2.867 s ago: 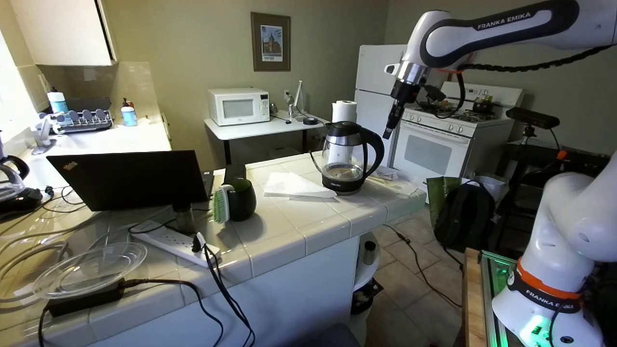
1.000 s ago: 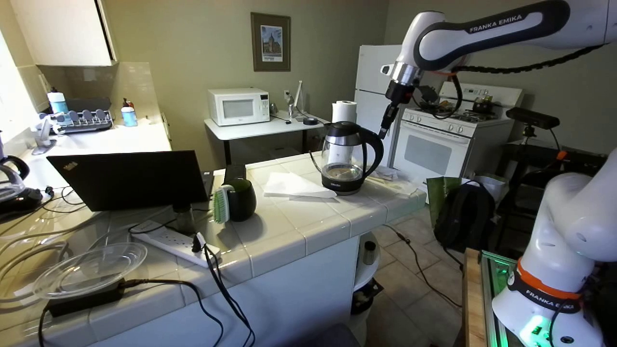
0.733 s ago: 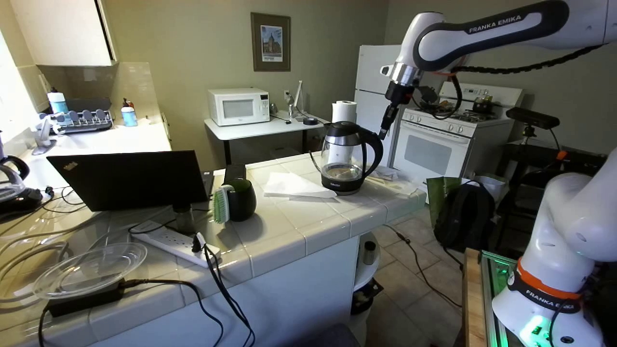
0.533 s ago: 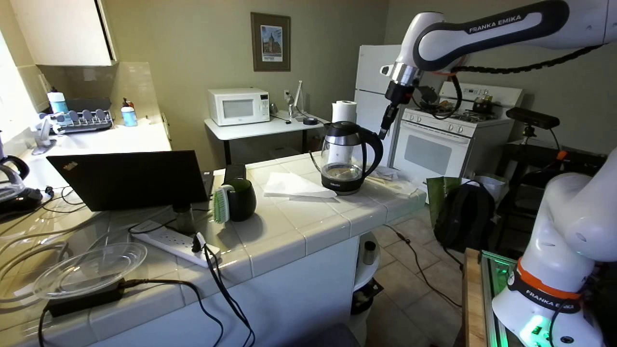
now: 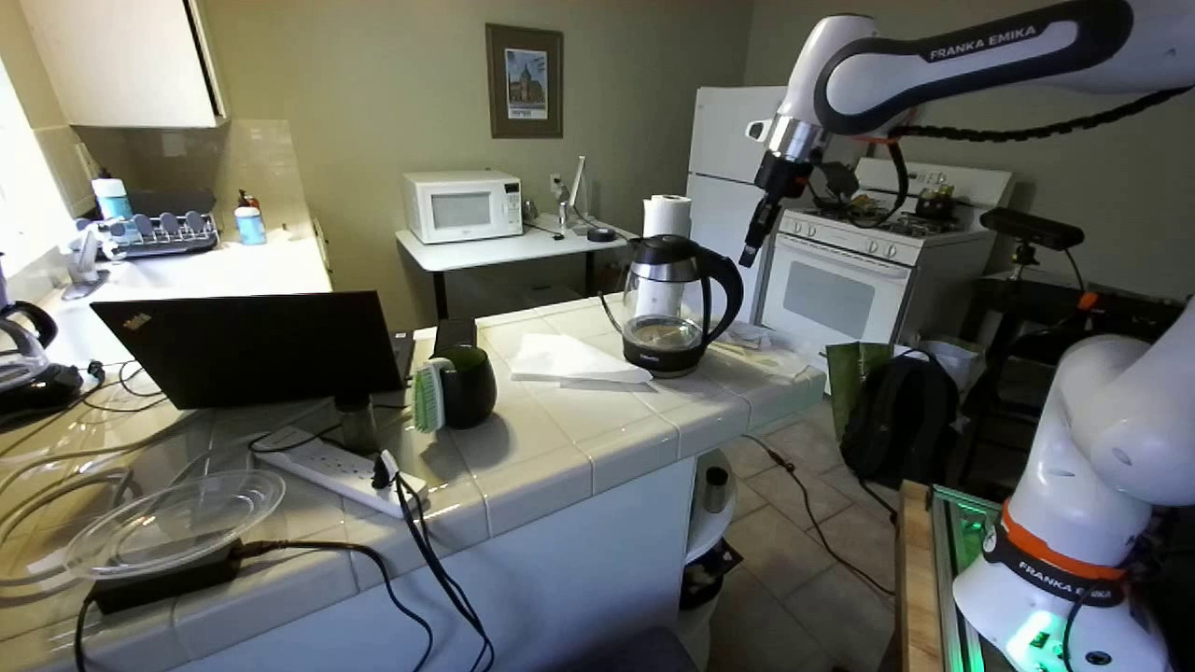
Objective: Press a button on the kettle
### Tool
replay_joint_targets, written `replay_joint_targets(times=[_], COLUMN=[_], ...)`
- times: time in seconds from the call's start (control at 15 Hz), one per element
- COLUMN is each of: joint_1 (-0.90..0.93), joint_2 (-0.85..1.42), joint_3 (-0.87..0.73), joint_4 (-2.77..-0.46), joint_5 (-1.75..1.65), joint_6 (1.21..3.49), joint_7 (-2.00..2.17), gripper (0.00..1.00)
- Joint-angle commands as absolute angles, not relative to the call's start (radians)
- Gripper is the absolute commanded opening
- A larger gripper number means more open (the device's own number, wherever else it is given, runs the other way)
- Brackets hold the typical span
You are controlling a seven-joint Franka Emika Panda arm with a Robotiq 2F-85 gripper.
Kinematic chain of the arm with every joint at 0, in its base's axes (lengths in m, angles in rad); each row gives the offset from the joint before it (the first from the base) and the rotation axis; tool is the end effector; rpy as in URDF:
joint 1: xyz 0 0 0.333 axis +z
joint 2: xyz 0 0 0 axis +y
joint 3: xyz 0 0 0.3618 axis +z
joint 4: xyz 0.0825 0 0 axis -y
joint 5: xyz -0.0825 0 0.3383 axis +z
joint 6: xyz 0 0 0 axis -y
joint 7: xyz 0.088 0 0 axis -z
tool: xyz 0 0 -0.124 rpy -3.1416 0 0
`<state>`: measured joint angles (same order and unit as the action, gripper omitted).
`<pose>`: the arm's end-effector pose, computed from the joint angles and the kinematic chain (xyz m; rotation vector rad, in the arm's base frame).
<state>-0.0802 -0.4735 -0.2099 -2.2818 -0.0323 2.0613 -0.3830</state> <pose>0.3548 -0.1250 0.5905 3.0947 0.1789 0.3929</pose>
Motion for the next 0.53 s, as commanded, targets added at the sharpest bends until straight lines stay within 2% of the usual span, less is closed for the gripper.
replay_joint_targets(times=[0.0,0.13,0.2,0.33,0.47], joint_1=[-0.11,-0.12,-0.121,-0.115,-0.135], joint_2=[-0.578,-0.617,-0.639,-0.67,-0.69], joint_3=[-0.177,-0.164,-0.159,-0.151,-0.12], joint_4=[-2.348,-2.357,-2.363,-2.358,-2.353], joint_5=[-0.061,-0.05,-0.036,-0.014,-0.009], joint_6=[2.064,2.043,2.04,1.966,1.912], joint_7=[-0.293,-0.234,-0.201,-0.151,-0.026], gripper=[0.0,0.0,0.26,0.33,0.49])
